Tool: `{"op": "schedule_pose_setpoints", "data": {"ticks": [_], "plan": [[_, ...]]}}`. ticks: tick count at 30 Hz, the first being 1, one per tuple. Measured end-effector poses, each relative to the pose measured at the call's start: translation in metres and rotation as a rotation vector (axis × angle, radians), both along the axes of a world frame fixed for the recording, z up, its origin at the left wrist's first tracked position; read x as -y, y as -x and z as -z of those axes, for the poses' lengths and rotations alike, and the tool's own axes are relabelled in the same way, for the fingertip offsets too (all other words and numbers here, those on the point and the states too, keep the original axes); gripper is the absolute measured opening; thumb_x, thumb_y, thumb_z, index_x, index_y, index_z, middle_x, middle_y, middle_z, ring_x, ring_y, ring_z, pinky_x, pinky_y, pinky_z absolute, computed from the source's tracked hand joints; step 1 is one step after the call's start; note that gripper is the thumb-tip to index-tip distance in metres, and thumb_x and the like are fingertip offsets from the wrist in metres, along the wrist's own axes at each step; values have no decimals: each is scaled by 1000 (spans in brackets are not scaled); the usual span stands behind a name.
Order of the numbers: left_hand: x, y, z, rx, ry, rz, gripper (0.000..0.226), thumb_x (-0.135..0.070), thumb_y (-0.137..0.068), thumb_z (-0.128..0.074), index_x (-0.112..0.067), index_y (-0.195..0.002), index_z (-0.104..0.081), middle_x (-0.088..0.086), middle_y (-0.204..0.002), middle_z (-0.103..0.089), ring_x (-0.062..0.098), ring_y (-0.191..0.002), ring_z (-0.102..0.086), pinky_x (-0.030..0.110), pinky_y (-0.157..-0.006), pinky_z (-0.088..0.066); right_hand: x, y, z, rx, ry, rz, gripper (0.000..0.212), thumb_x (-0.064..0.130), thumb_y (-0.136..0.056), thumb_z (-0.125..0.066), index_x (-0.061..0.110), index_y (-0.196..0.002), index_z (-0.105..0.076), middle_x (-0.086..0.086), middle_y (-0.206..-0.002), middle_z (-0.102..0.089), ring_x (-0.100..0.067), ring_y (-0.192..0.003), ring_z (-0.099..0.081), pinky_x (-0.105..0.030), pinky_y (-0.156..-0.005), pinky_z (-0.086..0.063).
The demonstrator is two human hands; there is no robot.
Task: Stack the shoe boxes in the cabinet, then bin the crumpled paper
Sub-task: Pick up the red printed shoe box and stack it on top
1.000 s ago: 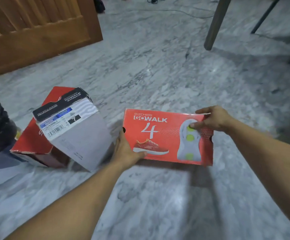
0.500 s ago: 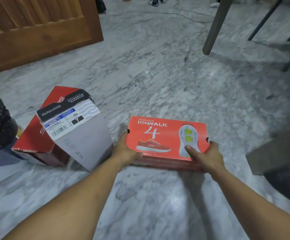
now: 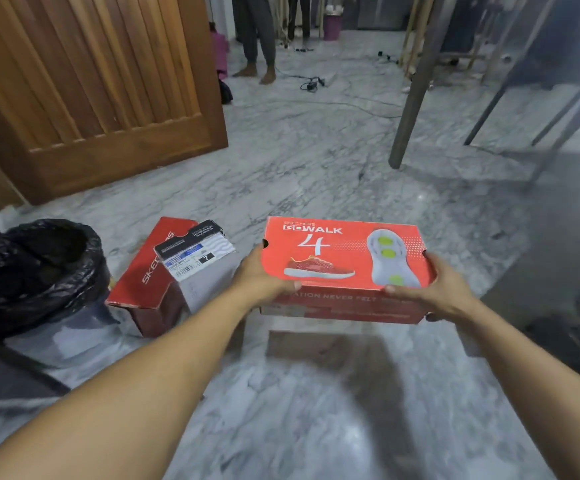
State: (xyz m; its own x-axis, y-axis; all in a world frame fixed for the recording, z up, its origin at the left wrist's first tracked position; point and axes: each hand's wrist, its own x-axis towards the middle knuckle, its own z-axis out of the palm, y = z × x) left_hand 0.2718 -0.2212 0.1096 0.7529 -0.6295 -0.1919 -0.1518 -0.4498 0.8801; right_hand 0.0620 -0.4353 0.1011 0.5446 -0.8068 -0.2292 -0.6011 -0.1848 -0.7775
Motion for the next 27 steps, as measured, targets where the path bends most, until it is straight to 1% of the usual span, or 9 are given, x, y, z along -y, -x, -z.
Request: {"op": "schedule_pose_setpoints", "data": {"ticks": [3, 6, 9, 12, 14, 17, 20, 24, 27], "plan": [[-21, 12, -42, 36, 46, 0, 50, -10, -64, -87, -31, -89, -50, -10, -94, -64, 14, -96, -63, 24, -83, -48, -17, 7, -45, 31, 28, -59, 119, 40, -49, -94, 21, -148, -31, 5, -106, -59, -18, -70, -63, -34, -48, -52], [-50, 19, -74, 38, 118, -19, 52, -3, -70, -84, -27, -100, -49, -10, -92, -62, 10, -88, -57, 16, -67, -43, -38, 12, -84, 32, 64, -128, 106, 41, -55, -92, 23, -144, -36, 5, -107, -58, -20, -83, -65, -46, -62, -58], [-89, 19, -99, 47, 119, -71, 73, -12, -65, -88, -15, -127, -49, 0, -118, -62, 14, -99, -58, 21, -81, -43, -63, 9, -117, 47, 107, -194, 99, 43, -57, -90, 23, -140, -40, 0, -113, -58, -22, -84, -64, -45, -62, -58], [-136, 18, -123, 59, 109, -128, 67, -17, -63, -90, -19, -118, -51, -5, -106, -64, 11, -93, -62, 25, -81, -49, -90, -1, -143, 67, 126, -259, 108, 47, -52, -91, 24, -143, -39, -1, -115, -59, -21, -76, -62, -37, -57, -54], [-171, 17, -137, 78, 109, -165, 64, -16, -63, -90, -22, -112, -51, -8, -98, -65, 8, -89, -63, 25, -79, -50, -112, -8, -160, 75, 151, -316, 110, 51, -48, -91, 27, -143, -40, -1, -117, -59, -21, -82, -65, -36, -57, -55], [-226, 14, -156, 90, 115, -238, 77, -19, -58, -93, -17, -124, -52, -4, -104, -67, 11, -95, -64, 28, -87, -48, -151, -22, -184, 101, 180, -409, 108, 59, -39, -90, 30, -134, -47, -2, -112, -64, -21, -83, -68, -40, -60, -58], [-283, 17, -175, 110, 101, -315, 78, -23, -60, -92, -20, -125, -48, -8, -99, -61, 10, -96, -60, 30, -85, -48, -191, -37, -203, 131, 177, -503, 88, 49, -50, -90, 29, -127, -53, -2, -101, -67, -21, -76, -70, -45, -65, -59], [-356, 24, -193, 117, 39, -403, 80, -36, -57, -92, -27, -123, -47, -7, -103, -57, 10, -93, -58, 30, -69, -50, -245, -54, -222, 132, 159, -633, 85, 48, -48, -90, 27, -123, -56, -7, -96, -70, -23, -76, -71, -48, -66, -61], [-409, 33, -201, 111, 26, -462, 81, -34, -56, -93, -26, -125, -51, 0, -117, -57, 12, -94, -60, 31, -68, -54, -283, -62, -233, 149, 128, -717, 88, 49, -40, -89, 28, -119, -58, -11, -90, -72, -22, -68, -71, -52, -64, -61]]}}
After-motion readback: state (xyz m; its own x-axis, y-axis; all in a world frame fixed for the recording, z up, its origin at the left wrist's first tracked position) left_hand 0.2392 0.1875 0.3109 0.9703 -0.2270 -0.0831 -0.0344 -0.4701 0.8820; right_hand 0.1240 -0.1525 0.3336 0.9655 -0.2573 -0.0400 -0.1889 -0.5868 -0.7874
